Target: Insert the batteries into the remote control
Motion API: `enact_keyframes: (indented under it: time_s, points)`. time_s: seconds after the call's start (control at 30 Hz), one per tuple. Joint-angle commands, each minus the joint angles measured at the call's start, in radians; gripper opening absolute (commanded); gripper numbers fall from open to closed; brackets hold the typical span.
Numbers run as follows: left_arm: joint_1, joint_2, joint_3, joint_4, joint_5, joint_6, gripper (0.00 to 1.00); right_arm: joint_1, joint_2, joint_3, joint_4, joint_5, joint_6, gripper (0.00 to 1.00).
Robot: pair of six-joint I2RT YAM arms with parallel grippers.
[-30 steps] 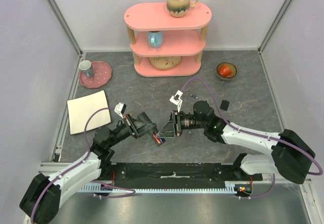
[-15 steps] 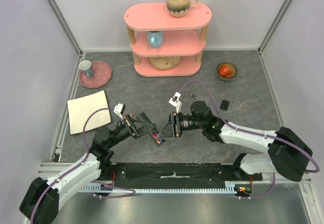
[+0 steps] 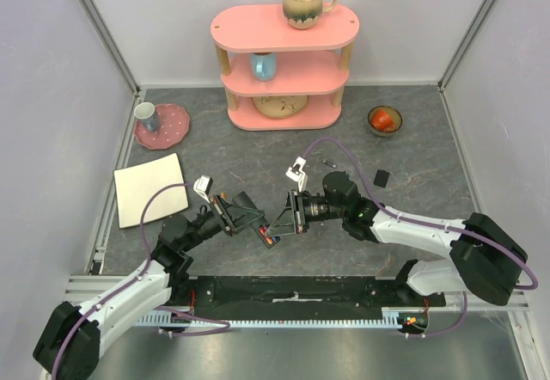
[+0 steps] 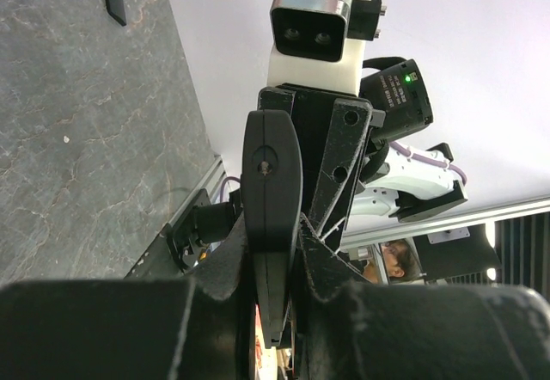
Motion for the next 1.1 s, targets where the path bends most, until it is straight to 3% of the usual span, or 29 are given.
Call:
enact_keyframes:
  time_s: [0.0,0.23,0.3,0.4,0.43,0.53,0.67,0.8,1.07]
  points:
    - [-0.004,-0.005,0.008,0.027,-0.009,0.036,0.02,-0.005,0.014,-0.007,0.041,-0.021,0.017,0.27]
    - [-0.004,-0.003,0.013,0.024,-0.004,0.036,0.02,-0.005,0.02,-0.007,0.029,-0.009,0.01,0.08]
    - [-0.004,-0.002,0.013,0.024,-0.005,0.037,0.02,-0.004,0.022,-0.003,0.024,-0.007,0.009,0.07]
    - [-0.004,0.003,0.01,0.024,-0.004,0.04,0.02,-0.005,0.017,0.002,0.027,0.0,0.018,0.24]
    - [-0.004,0.003,0.008,0.024,-0.005,0.042,0.02,-0.007,0.014,0.0,0.035,0.005,0.027,0.37]
    - [-0.004,0.006,0.001,0.026,-0.005,0.043,0.02,-0.013,0.005,0.002,0.05,0.008,0.046,0.54]
    - [-0.004,0.007,-0.005,0.023,-0.007,0.046,0.02,-0.016,-0.001,0.017,0.03,0.009,0.032,0.6]
    - [-0.004,0.006,-0.007,0.023,-0.007,0.046,0.02,-0.014,0.002,0.028,-0.014,0.003,-0.003,0.55]
    - [-0.004,0.007,0.001,0.029,-0.007,0.045,0.02,-0.007,0.032,0.039,-0.076,-0.007,-0.039,0.34]
